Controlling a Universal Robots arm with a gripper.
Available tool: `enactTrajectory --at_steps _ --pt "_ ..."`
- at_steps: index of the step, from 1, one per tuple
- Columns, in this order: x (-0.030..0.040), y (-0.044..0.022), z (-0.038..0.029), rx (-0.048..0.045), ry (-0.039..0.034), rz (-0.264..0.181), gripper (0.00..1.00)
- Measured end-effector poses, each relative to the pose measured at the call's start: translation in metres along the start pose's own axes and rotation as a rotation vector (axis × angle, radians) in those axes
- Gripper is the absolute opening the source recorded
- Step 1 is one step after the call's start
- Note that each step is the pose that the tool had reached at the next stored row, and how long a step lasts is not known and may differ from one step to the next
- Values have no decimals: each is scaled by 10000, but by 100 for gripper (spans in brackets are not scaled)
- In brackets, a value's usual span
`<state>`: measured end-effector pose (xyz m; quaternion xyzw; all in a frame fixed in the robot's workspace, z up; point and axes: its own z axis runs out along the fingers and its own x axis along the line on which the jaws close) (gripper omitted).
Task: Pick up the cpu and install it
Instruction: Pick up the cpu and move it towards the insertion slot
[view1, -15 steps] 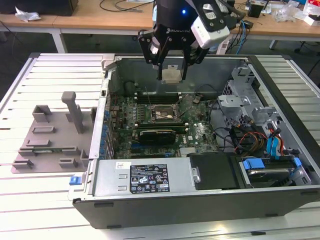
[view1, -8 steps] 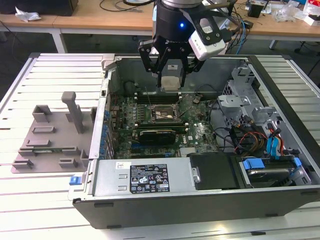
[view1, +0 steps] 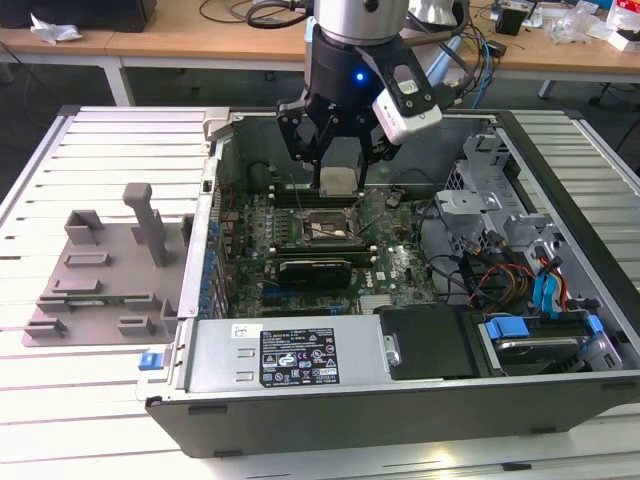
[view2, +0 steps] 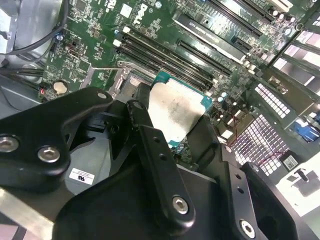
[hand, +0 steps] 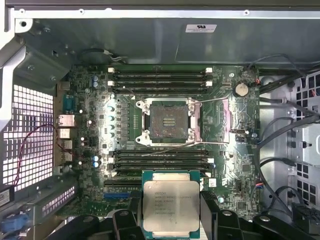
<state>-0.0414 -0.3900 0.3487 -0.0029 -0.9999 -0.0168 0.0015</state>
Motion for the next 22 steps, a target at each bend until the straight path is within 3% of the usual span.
enactTrajectory --at_steps 3,5,7,9,12,17,20,22 --pt "0 0 4 -3 -1 0 55" --pt "0 37 8 -5 -2 0 55" --pt "1 132 14 -6 -2 -1 55" --pt "1 177 16 -7 -1 0 55" --pt "2 299 28 -7 -2 0 55" --pt "2 378 149 -6 -1 0 55" --pt "2 393 204 -7 -2 0 55" --pt "1 401 275 -7 -1 -1 55"
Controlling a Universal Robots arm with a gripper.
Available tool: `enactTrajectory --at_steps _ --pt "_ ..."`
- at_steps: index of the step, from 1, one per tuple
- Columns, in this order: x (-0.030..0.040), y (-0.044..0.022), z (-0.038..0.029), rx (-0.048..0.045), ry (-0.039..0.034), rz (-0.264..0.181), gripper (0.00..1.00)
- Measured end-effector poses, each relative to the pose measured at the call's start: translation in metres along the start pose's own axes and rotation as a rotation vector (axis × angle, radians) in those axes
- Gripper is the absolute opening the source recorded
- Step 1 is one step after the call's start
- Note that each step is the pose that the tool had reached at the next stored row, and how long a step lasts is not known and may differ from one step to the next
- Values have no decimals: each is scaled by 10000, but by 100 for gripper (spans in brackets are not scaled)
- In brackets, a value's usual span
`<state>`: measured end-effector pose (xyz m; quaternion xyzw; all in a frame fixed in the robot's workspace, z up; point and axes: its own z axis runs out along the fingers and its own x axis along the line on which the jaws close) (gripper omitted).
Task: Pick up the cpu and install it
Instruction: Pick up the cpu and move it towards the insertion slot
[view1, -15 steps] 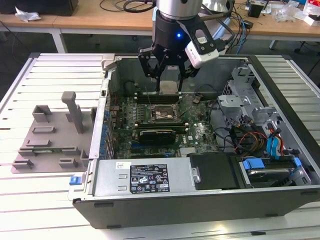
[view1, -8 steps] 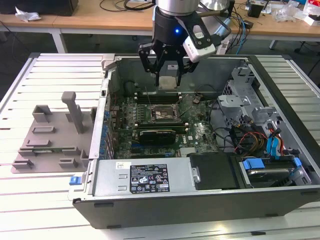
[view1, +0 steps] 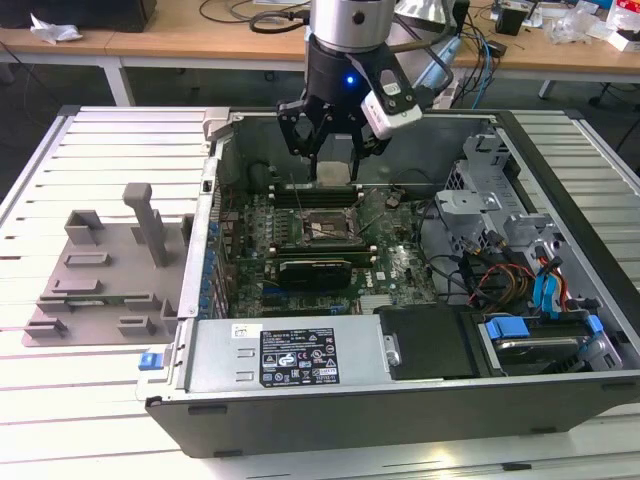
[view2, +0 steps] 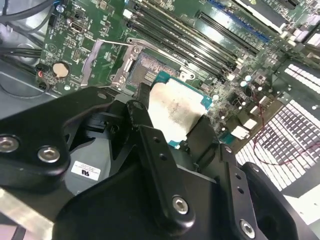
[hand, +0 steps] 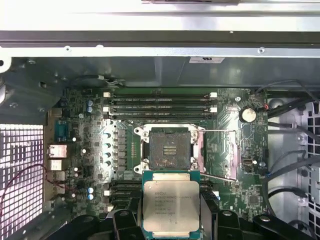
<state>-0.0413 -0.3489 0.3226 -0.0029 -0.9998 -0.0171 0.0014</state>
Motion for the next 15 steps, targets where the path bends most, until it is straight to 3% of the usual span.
enactTrajectory --at_steps 11,14,15 --pt "0 -5 242 -1 -1 0 55" --pt "-1 -9 358 1 -1 1 55" --pt "-1 -11 427 0 0 1 55"
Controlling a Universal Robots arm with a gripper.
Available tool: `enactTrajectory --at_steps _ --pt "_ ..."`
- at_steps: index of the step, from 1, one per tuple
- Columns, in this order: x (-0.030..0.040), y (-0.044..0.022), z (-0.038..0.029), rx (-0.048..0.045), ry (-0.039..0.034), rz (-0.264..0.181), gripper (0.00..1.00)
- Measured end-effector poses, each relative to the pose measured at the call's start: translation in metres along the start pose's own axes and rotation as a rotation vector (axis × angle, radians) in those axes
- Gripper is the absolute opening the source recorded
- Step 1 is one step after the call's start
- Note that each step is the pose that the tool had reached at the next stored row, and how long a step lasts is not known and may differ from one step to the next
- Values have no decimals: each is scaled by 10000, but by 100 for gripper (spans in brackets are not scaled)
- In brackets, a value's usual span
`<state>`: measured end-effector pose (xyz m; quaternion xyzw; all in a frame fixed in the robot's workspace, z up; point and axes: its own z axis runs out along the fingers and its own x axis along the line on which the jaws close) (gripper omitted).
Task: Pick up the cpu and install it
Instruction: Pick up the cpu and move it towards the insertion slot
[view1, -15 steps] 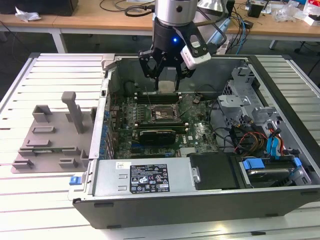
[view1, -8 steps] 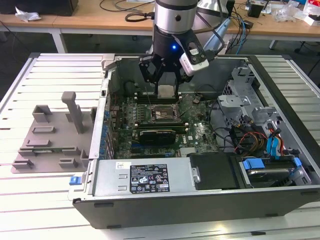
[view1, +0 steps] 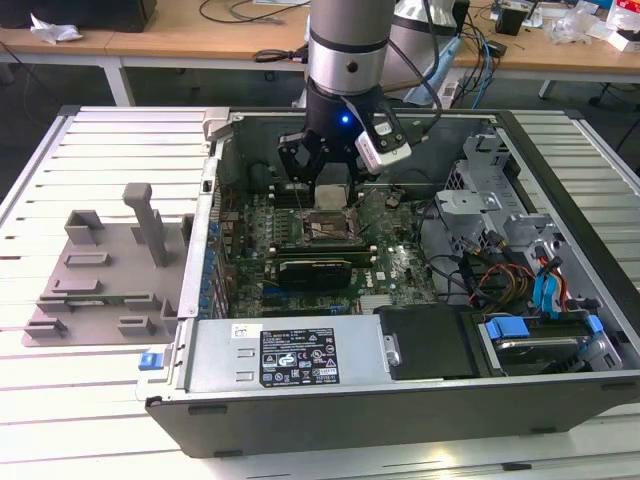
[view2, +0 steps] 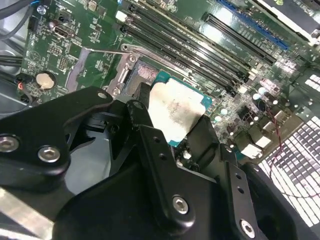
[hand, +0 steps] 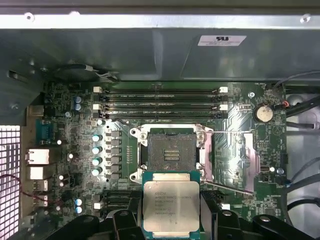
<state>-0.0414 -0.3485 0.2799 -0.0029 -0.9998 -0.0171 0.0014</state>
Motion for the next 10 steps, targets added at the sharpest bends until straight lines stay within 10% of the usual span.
enactTrajectory --at_steps 10 --pt "0 71 179 2 0 0 55"
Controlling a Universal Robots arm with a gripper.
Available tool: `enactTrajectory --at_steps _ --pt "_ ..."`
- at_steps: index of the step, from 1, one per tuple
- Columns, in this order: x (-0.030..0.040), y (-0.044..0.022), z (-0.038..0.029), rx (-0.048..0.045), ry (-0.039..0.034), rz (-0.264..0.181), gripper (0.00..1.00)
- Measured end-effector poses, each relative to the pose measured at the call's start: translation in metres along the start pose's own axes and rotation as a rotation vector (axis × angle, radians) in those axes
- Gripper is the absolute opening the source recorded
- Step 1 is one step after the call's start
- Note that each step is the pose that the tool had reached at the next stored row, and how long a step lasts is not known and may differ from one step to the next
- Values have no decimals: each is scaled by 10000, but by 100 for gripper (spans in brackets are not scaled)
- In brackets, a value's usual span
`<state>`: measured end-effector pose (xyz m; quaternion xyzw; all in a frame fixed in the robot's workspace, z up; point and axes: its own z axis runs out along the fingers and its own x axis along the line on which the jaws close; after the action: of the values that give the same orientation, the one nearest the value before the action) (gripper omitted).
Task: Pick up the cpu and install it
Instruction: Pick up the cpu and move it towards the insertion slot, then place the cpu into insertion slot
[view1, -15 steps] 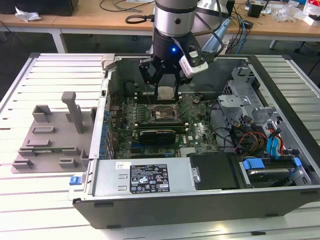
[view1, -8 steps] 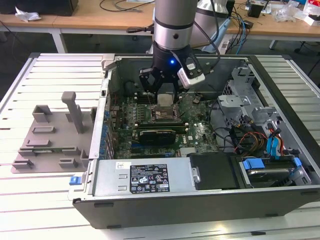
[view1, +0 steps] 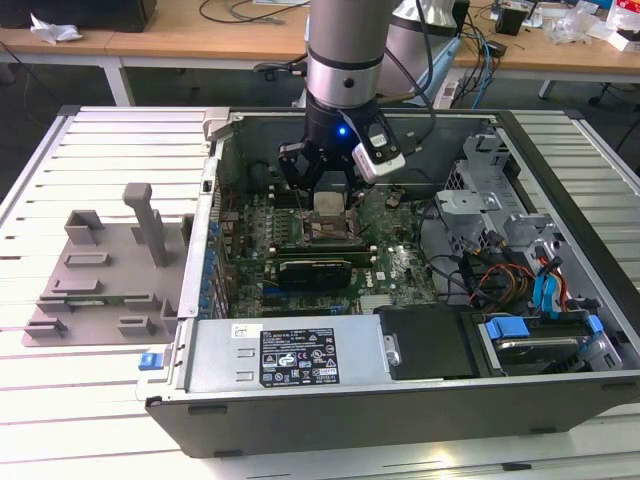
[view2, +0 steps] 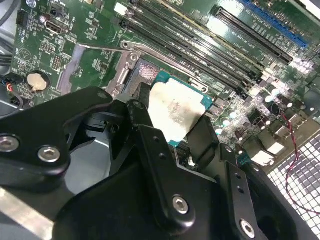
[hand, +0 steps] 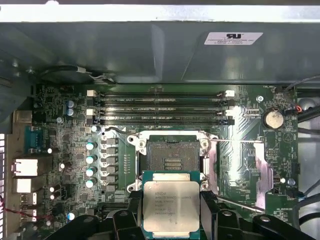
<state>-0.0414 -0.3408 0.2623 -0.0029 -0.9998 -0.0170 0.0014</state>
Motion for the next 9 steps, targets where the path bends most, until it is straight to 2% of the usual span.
enactTrajectory --at_steps 9 --pt "0 0 5 0 0 0 55"
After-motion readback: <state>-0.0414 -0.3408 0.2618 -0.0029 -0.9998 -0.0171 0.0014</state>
